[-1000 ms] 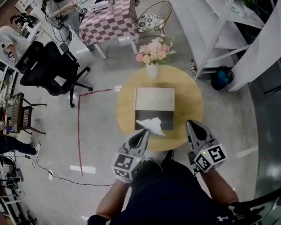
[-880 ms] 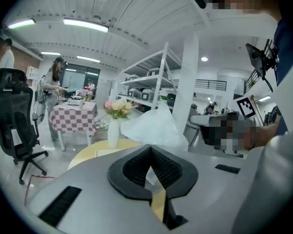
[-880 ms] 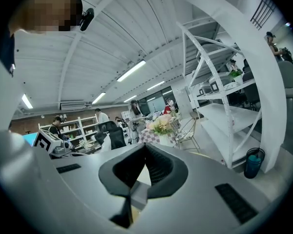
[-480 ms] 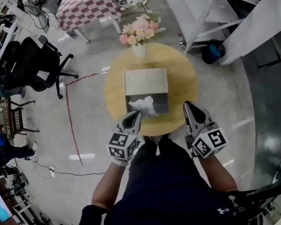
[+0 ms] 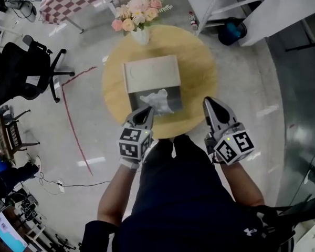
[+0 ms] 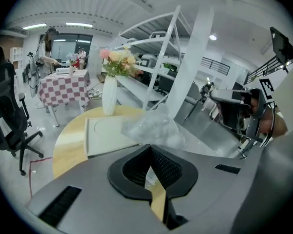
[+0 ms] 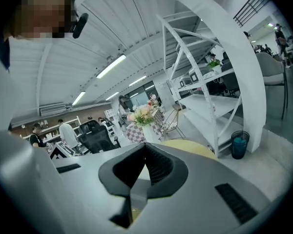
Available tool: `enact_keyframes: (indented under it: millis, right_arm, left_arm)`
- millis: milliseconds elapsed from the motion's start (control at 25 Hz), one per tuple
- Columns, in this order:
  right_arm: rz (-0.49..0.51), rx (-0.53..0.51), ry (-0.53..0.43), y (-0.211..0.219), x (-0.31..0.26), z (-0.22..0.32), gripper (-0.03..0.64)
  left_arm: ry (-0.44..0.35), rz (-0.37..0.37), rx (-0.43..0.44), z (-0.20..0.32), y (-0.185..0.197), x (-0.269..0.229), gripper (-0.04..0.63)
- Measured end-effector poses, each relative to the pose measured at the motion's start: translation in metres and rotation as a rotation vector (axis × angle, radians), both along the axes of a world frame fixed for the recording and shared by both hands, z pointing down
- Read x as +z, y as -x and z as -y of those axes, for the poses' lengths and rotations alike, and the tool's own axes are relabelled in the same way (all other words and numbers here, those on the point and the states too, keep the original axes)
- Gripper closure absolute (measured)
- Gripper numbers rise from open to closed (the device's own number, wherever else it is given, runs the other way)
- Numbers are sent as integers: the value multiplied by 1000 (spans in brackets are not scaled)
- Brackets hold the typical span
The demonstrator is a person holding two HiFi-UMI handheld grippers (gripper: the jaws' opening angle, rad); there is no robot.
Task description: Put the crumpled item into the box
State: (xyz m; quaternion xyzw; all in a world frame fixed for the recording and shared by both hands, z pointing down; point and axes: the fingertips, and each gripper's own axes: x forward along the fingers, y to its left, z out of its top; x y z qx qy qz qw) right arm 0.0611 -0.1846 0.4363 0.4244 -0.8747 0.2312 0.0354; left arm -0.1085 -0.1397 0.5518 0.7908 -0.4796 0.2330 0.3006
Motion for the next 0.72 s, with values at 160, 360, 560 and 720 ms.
enact_keyframes:
  millis: [160,360,560,720]
  right_arm:
    - [-1,21,20,-6,8,4,611]
    - [-2,43,47,-13,21,14,611]
    - [1,59,76,-16,31,18,611]
    - [8,73,102,-18,38,23,611]
  left_arm:
    - [57,20,20,4,-4,23,580]
    - [116,60,66,9,-9,48,580]
    - [170,59,84,13,-9,68,580]
    - [221,65,104,16,-9,84,580]
